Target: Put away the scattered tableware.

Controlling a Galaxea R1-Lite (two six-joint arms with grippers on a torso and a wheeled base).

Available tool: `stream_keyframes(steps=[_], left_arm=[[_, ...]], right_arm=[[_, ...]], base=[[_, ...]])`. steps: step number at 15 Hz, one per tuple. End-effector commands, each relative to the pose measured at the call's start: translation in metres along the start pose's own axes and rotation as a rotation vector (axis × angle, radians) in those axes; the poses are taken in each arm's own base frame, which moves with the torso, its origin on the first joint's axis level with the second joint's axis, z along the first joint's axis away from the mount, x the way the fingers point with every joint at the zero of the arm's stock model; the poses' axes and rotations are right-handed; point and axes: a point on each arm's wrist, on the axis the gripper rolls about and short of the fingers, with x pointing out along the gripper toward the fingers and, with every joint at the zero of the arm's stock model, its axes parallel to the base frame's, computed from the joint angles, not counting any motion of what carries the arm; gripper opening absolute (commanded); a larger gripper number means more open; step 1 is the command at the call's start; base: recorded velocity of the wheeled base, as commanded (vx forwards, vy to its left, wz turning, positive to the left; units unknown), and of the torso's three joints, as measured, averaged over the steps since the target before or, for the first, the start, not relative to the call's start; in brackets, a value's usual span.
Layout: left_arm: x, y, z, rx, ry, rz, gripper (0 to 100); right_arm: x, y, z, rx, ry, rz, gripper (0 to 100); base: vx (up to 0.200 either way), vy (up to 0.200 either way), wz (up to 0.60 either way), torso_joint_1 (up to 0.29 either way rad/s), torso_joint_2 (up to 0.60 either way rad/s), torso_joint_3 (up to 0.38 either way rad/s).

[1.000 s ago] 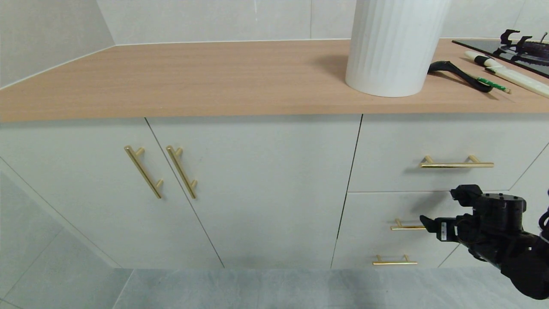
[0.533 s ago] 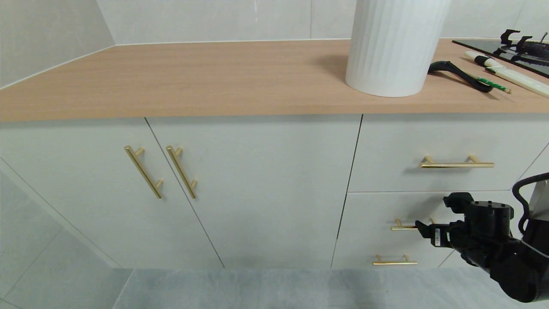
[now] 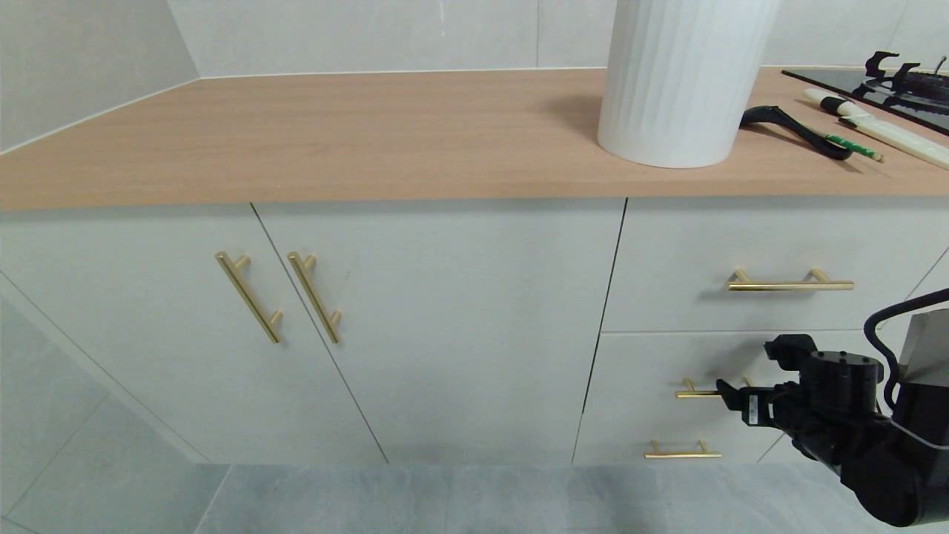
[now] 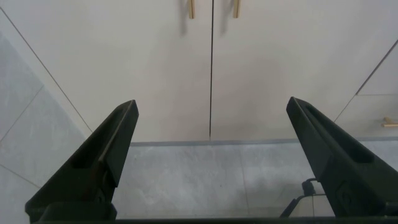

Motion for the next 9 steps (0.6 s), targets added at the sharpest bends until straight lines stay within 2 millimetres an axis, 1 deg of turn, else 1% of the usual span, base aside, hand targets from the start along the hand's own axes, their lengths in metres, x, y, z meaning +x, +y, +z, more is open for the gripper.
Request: stream_keyframes(steps=[1, 2, 4, 5, 6, 7, 8, 9], left_arm=[[0.000, 0.000, 0.000, 0.000, 0.002, -0.001, 100], [0.000, 0.000, 0.000, 0.000, 0.002, 0.000, 100], [0.000, 0.000, 0.000, 0.000, 0.001, -0.001, 100], [0.000, 0.000, 0.000, 0.000, 0.001, 0.000, 100], [0.000, 0.000, 0.000, 0.000, 0.002, 0.000, 100], [0.000, 0.000, 0.000, 0.000, 0.002, -0.001, 100], [0.000, 0.000, 0.000, 0.000, 0.002, 0.000, 100], [0.000, 0.000, 0.000, 0.000, 0.002, 0.000, 100]], right_arm=[[-0.001, 0.000, -0.002, -0.006, 0.014, 0.001, 100], [-0.004, -0.001, -0.001, -0.010, 0.014, 0.001, 100], [-0.018, -0.003, 0.005, -0.016, 0.037, 0.012, 100], [-0.034, -0.006, 0.017, -0.020, 0.075, 0.041, 100], [-0.047, -0.007, 0.025, -0.025, 0.101, 0.066, 100], [-0.067, -0.010, 0.037, -0.034, 0.134, 0.100, 100], [-0.088, -0.013, 0.055, -0.040, 0.151, 0.136, 100], [-0.102, -0.015, 0.065, -0.040, 0.145, 0.140, 100]], base=[[0.000, 0.000, 0.00, 0.000, 0.00, 0.000], [0.000, 0.000, 0.00, 0.000, 0.00, 0.000], [0.000, 0.000, 0.00, 0.000, 0.00, 0.000], [0.000, 0.000, 0.00, 0.000, 0.00, 0.000], [0.000, 0.000, 0.00, 0.000, 0.00, 0.000], [0.000, 0.000, 0.00, 0.000, 0.00, 0.000], [0.000, 0.000, 0.00, 0.000, 0.00, 0.000], [0.000, 0.000, 0.00, 0.000, 0.00, 0.000]])
